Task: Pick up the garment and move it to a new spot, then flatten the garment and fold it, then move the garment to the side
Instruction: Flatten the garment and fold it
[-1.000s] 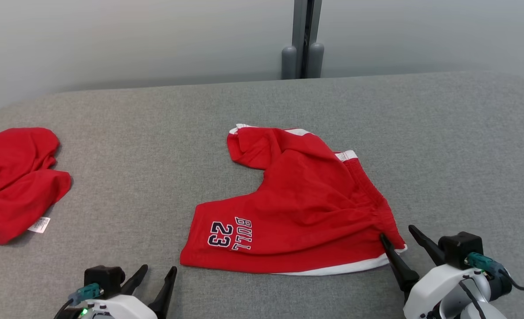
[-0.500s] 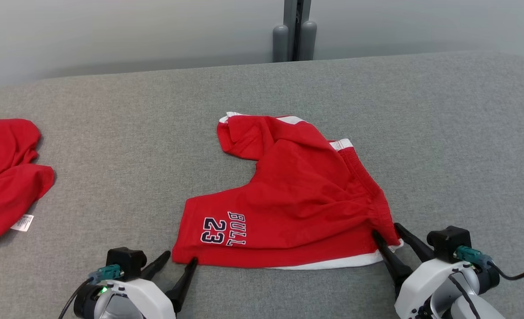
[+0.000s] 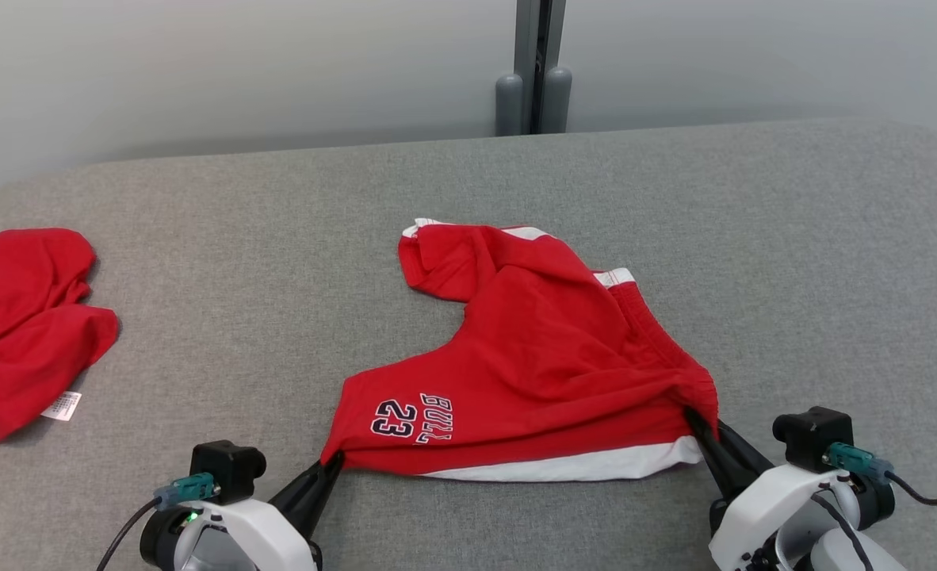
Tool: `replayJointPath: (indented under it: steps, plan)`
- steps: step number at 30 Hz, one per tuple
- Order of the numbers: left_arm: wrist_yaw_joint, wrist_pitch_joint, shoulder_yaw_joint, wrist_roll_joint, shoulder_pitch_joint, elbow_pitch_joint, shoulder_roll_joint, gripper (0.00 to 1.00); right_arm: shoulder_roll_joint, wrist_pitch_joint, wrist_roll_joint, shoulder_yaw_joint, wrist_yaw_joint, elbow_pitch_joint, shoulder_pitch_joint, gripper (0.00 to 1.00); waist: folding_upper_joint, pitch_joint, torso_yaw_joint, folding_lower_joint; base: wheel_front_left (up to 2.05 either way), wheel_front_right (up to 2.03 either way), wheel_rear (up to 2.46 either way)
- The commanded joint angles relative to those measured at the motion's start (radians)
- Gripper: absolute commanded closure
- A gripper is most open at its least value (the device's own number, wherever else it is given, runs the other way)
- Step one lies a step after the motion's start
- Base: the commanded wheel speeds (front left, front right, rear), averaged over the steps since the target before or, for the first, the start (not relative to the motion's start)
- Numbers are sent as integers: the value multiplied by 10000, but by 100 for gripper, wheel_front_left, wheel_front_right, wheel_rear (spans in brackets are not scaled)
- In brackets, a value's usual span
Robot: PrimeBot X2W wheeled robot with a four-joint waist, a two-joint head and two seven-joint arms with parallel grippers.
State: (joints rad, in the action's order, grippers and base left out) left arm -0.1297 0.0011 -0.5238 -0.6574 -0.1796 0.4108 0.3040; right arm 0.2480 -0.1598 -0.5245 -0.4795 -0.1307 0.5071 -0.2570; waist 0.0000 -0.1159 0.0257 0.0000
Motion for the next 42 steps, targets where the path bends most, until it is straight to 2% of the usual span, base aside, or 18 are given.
replayJointPath:
  steps: [1,12,16,23,25,26,32,39,42]
  plan:
    - [-13,62,24,-113,136,-128,110,100,125,-57,-152,1,-2,-36,94,100,0,209,-66,0,0,0,0]
    - [171,910,340,-783,678,-2228,819,100,1037,537,-1481,-341,-2,-1713,679,100,0,806,-235,0,0,0,0]
    - [143,1407,421,-871,0,-2627,1074,100,1269,756,-1761,-462,-2,-2276,180,100,0,550,-204,0,0,0,0]
    - [20,2358,398,-1111,-1991,-2352,1567,100,1301,1029,-2253,-817,-2,-2499,-1529,100,0,-415,-50,0,0,0,0]
    - [6,2708,313,-1240,-2891,-2139,1730,100,1296,1176,-2633,-1041,-2,-2495,-2357,100,0,-852,-1,0,0,0,0]
    - [1,3044,181,-1344,-3892,-1899,1898,100,1287,1327,-3138,-1294,-2,-2448,-3281,100,0,-1330,59,0,0,0,0]
    - [-10,3657,-425,-2008,-6983,-1183,2496,100,1271,1480,-4517,-1969,-2,-2091,-6476,100,0,-2795,196,0,0,0,0]
    - [-11,3629,-746,-3006,-10432,-77,2580,100,846,403,-5214,-2052,-3,-952,-9989,100,0,-4209,196,0,0,0,0]
    - [-13,3456,-895,-3118,-11764,436,2491,100,673,-25,-5376,-2043,-2,-358,-11375,100,0,-4664,155,0,0,0,0]
